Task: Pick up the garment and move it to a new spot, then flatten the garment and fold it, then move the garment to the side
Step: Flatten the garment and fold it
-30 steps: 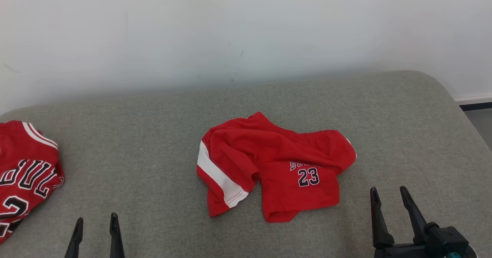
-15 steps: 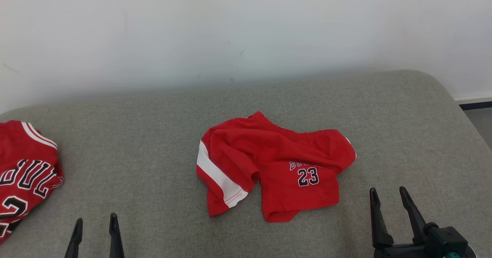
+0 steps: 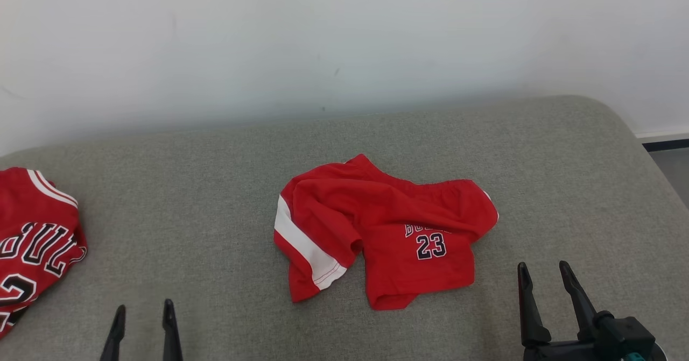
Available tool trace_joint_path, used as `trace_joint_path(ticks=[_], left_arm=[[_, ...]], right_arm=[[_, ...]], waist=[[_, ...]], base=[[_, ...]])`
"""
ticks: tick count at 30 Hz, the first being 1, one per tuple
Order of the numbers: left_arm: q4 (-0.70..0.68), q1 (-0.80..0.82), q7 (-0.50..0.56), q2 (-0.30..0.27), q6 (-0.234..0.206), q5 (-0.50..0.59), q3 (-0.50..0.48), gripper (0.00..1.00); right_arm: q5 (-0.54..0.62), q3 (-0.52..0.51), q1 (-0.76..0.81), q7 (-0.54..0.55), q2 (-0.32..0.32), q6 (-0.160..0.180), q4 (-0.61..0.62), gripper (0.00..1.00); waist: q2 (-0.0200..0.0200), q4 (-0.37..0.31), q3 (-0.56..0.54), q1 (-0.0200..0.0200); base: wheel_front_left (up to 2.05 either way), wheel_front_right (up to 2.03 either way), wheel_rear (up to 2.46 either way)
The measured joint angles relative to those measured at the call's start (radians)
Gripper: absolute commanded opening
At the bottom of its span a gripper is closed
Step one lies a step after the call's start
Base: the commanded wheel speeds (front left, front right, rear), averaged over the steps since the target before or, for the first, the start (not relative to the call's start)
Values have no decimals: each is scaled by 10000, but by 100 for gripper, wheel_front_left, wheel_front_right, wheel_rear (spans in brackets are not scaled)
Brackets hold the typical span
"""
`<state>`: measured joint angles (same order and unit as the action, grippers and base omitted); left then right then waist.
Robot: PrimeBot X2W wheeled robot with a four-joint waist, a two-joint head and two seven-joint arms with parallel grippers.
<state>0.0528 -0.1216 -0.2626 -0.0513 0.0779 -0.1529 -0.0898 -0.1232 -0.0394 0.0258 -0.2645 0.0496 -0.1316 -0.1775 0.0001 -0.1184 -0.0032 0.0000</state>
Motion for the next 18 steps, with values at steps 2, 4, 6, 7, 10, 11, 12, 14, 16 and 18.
trace_joint_path(ticks=[2, 4, 6, 7, 10, 11, 12, 14, 16, 18], left_arm=[[36, 23, 2, 0, 17, 33, 155, 100], [61, 78, 2, 8, 27, 35, 265, 100], [144, 247, 0, 2, 75, 36, 401, 100], [171, 361, 2, 2, 100, 36, 497, 100], [345, 840, 2, 2, 201, 90, 861, 100], [414, 1014, 0, 2, 251, 123, 1045, 100], [520, 1190, 0, 2, 284, 134, 1290, 100], [767, 1538, 0, 15, 376, 249, 1749, 100], [1058, 1917, 2, 13, 458, 284, 2196, 100], [1388, 2258, 2, 15, 466, 251, 2642, 100]], right_arm=[[-8, 12, -7, 2, 0, 0, -10, 100], [-21, 36, -23, 0, 0, 0, -25, 100], [-58, 61, -41, 2, -2, 0, -25, 100], [-58, 79, -49, 0, 0, 0, -23, 100], [-63, 63, -71, 0, 0, 0, -21, 100], [-73, 65, -80, 0, 0, 0, -23, 100], [-75, 59, -94, 0, -2, 0, -25, 100], [-88, 67, -145, 2, 0, 0, -36, 100], [-142, 79, -256, 2, 2, 0, -46, 100], [-186, 130, -291, 0, -2, 0, -54, 100]], waist=[[0, -19, 16, 0], [0, -52, 36, 0], [-1, -94, 71, 0], [-1, -119, 95, 0], [0, -209, 175, 0], [-1, -245, 203, 0], [0, -286, 231, 0], [0, -379, 291, 0], [0, -498, 353, 0], [0, -642, 418, 0]], base=[[0, 0, 0], [0, 0, 0], [0, 0, 0], [0, 0, 0], [0, 0, 0], [0, 0, 0], [0, 0, 0], [0, 0, 0], [0, 0, 0], [0, 0, 0]])
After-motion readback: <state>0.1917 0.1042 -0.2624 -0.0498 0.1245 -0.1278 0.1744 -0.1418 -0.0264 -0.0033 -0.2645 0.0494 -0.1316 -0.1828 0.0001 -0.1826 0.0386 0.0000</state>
